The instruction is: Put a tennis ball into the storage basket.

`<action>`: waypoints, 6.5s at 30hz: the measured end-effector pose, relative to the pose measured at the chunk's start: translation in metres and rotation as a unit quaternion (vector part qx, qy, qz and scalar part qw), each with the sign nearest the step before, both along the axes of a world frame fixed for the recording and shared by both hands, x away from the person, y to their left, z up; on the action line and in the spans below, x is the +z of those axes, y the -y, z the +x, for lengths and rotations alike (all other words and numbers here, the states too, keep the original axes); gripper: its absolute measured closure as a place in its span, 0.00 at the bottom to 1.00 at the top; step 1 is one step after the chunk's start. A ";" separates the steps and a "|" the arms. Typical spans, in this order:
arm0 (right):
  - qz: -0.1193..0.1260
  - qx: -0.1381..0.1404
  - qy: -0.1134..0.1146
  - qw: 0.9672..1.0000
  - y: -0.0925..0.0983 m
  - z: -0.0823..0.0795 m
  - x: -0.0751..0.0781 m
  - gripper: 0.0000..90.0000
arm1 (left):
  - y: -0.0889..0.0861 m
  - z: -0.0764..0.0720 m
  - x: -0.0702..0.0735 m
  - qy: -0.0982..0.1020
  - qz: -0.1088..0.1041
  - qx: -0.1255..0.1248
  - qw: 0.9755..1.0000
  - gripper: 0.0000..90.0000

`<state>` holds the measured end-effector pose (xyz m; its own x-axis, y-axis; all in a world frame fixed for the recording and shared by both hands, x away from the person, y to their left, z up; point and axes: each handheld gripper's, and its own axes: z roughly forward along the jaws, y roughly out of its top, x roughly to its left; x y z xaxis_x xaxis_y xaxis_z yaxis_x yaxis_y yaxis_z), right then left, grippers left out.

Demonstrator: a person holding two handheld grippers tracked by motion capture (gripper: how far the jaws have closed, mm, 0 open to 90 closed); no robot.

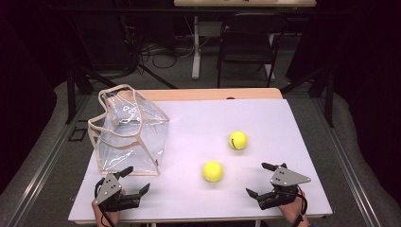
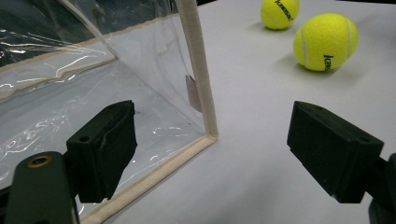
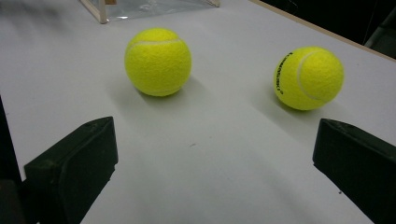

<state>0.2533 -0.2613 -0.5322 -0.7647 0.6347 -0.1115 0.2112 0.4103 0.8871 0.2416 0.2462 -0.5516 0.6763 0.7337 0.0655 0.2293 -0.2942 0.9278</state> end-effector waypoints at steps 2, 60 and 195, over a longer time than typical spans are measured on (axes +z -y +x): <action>-0.002 0.001 -0.002 1.000 -0.001 0.000 0.000 0.00 | 0.000 0.000 0.000 0.003 -0.001 0.001 1.000 0.18; -0.046 0.030 -0.061 0.997 -0.057 0.032 0.024 0.00 | 0.001 0.002 -0.001 0.008 -0.004 0.003 1.000 0.18; -0.145 0.080 -0.176 0.970 -0.139 0.082 0.001 0.28 | 0.000 -0.001 0.001 0.015 -0.002 0.000 1.000 0.18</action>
<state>0.3354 -0.1226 -0.5315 -0.8744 0.4848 0.0180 0.3923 0.6847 0.6142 0.2401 0.2464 -0.5504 0.6740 0.7341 0.0826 0.2023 -0.2910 0.9351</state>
